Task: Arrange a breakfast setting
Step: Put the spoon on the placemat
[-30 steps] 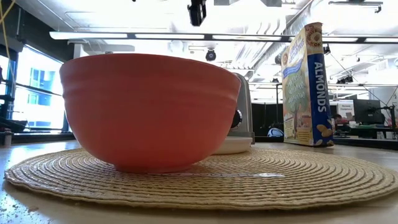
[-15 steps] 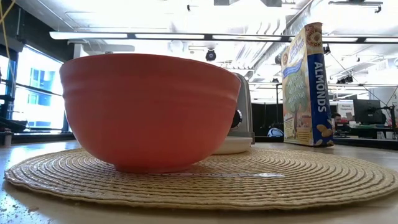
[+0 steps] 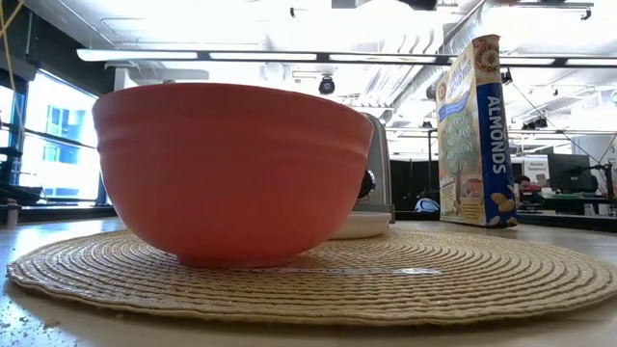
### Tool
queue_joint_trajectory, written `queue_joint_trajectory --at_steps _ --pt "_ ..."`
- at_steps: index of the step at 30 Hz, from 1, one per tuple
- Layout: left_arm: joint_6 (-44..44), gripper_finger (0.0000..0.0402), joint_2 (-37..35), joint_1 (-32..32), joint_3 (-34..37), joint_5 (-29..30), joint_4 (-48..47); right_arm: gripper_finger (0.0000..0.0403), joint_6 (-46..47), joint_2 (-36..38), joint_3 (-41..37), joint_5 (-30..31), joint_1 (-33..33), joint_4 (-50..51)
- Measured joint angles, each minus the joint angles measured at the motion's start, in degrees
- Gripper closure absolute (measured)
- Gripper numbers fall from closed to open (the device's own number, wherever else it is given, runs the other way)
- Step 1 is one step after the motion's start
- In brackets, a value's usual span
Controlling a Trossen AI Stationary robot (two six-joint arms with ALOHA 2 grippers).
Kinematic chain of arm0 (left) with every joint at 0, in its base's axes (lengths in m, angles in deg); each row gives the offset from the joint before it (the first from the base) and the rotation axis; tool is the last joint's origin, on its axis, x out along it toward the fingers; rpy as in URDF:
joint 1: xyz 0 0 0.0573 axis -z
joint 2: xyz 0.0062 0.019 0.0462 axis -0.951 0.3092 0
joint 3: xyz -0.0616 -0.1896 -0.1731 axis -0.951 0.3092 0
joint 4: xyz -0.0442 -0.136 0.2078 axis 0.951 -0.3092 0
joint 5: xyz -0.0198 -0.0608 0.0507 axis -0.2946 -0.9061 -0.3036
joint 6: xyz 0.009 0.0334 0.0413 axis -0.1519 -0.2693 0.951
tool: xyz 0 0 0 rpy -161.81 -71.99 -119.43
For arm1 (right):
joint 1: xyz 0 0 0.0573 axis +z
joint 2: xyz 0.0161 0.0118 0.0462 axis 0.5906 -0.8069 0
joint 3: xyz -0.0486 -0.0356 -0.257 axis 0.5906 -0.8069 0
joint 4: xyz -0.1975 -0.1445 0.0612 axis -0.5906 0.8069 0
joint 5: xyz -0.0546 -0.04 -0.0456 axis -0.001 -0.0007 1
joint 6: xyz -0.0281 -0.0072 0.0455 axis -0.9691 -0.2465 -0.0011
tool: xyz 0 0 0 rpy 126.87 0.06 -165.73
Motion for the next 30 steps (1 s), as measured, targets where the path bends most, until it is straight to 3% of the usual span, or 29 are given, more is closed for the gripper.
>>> queue_joint_trajectory --at_steps 9,23,30 --pt "2.4 0.0264 -3.9 1.5 0.0 2.9 -0.2 0.0403 -6.1 -2.4 -1.3 -5.0 -4.2 -0.7" --pt "2.5 0.0264 -4.4 1.4 0.0 6.2 -1.9 0.0403 -4.7 -1.6 -16.0 -11.8 -6.1 -13.1" --pt "2.4 0.0264 -4.4 1.4 0.0 6.9 -1.9 0.0403 0.0 -0.4 -25.6 -16.4 -6.2 -25.8"
